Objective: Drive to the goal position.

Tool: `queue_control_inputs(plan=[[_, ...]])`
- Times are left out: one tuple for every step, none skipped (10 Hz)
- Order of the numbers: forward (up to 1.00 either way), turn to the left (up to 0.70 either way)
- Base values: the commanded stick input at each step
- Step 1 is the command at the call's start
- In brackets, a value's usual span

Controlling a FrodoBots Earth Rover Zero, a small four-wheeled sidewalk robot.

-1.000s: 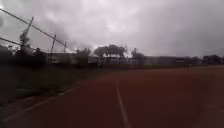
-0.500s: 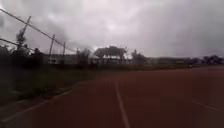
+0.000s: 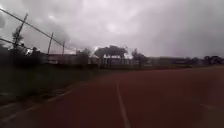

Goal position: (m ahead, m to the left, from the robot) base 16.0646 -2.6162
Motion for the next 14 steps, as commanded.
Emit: queue_control_inputs(plan=[[0.5, 0.0], [0.5, 0.0], [0.5, 0.0], [0.5, 0.0], [0.5, 0.0], [0.5, 0.0], [0.5, 0.0], [0.5, 0.0], [0.5, 0.0], [0.5, -0.07], [0.5, -0.37], [0.5, -0.5], [0.5, -0.5], [0.5, -0.5]])
